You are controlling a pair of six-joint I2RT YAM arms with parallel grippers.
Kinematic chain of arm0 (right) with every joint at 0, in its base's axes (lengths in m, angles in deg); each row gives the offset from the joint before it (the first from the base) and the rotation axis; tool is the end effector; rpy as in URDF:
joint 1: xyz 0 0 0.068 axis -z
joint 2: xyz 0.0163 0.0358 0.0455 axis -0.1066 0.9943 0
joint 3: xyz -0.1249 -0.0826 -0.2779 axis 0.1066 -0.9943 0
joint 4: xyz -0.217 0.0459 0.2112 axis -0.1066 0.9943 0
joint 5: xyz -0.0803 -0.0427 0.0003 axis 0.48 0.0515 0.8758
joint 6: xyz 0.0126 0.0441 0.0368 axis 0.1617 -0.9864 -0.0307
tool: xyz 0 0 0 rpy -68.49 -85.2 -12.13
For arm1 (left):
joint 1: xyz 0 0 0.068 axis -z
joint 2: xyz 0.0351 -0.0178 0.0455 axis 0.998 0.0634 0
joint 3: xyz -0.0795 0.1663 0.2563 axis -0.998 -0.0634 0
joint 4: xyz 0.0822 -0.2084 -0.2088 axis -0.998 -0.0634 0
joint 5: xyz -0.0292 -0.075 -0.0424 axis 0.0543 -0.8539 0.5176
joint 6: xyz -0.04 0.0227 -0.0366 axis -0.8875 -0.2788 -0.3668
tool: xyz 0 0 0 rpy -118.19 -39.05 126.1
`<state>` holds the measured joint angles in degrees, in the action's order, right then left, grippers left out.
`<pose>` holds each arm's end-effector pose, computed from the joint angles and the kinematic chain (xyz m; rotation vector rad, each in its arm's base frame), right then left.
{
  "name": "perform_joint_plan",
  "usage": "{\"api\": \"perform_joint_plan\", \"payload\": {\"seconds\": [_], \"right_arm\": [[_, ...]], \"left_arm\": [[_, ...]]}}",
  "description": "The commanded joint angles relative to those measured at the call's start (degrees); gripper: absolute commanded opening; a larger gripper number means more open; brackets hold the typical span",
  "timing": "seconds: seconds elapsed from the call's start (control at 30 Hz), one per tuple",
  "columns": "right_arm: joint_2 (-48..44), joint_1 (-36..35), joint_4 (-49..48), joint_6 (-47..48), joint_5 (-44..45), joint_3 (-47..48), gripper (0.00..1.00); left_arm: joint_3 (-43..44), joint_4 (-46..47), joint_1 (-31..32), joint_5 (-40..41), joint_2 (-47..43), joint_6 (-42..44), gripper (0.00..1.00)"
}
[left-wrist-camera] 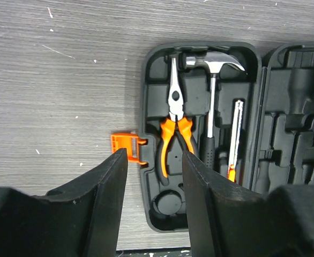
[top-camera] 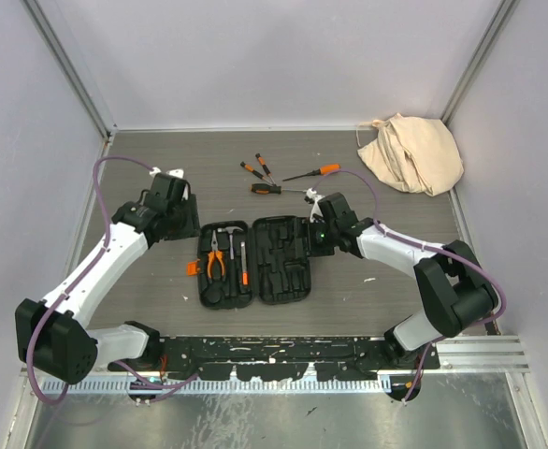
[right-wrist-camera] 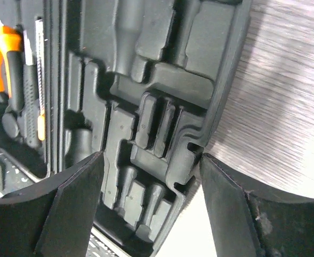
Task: Sort the tools into containers
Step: Adjust the storage box at the center of the board, then move the screwdriver to the center of the board.
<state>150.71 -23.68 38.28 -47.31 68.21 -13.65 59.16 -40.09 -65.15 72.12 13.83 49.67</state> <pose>0.2809 0.1761 0.1847 -0.2964 2.5579 0.7667 0.2655 -0.0970 0.3145 -0.1752 2.4979 -0.1847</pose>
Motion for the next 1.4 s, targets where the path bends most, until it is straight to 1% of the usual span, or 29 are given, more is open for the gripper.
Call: {"api": "perform_joint_plan", "payload": {"seconds": [0.0, 0.07, 0.23, 0.3, 0.4, 0.53, 0.63, 0.7, 0.83, 0.93, 1.0, 1.07, 1.23, 1.37], "right_arm": [[-0.42, -1.19, -5.32, -0.55, -7.45, 3.34, 0.76], [-1.28, -1.2, -3.31, 0.43, -4.26, 3.74, 0.76], [-3.93, -1.06, 4.29, 3.06, 14.74, 7.1, 0.78], [-4.06, -0.92, 5.47, 4.68, 19.58, 9.66, 0.78], [-1.59, -0.79, 5.06, 8.69, 21.57, 14.08, 0.78], [5.64, -0.78, 5.27, 14.44, 20.41, 22.82, 0.77], [12.45, -0.55, 6.2, 15.56, 21.35, 30.01, 0.77], [17.0, 0.08, 7.36, 11.82, 22.15, 35.35, 0.76], [25.14, 1.1, 10.53, -5.22, 28.39, 44.72, 0.76], [28.24, 1.15, 10.51, -18.07, 33.77, 47.46, 0.76], [29.33, 1.15, 11.49, -28.82, 38.02, 48.23, 0.76], [30.24, 1.15, 12.97, -35.67, 41.0, 49.08, 0.76], [31.76, 1.15, 16.35, -46.02, 44.92, 51.2, 0.76], [33.26, 1.15, 19.75, -50.59, 44.85, 53.59, 0.75]], "left_arm": [[3.11, -1.38, -0.88, 0.0, -2.24, 2.15, 0.47], [3.36, -1.91, -1.26, 0.21, -2.49, 2.6, 0.48], [3.54, -3.12, -2.51, 0.28, -2.97, 2.86, 0.49], [3.4, -3.35, -2.95, -0.07, -3.17, 2.86, 0.49], [3.85, -4.09, -3.4, -0.12, -3.6, 3.39, 0.49], [5.29, -7.47, -3.45, 0.01, -5.03, 5.56, 0.5], [5.71, -8.91, -3.42, 0.47, -6.77, 6.85, 0.51], [5.3, -9.62, -3.45, 1.35, -8.01, 7.55, 0.51], [2.79, -9.98, -3.41, 4.44, -10.18, 8.21, 0.52], [0.66, -10.0, -3.39, 5.17, -11.48, 7.9, 0.52], [0.6, -10.11, -3.44, 5.32, -12.19, 7.66, 0.52], [0.53, -9.75, -3.43, 5.45, -12.78, 7.59, 0.53], [-0.13, -9.41, -3.44, 5.26, -12.65, 7.69, 0.53], [-0.25, -9.05, -3.43, 5.03, -12.15, 7.69, 0.53]]}}
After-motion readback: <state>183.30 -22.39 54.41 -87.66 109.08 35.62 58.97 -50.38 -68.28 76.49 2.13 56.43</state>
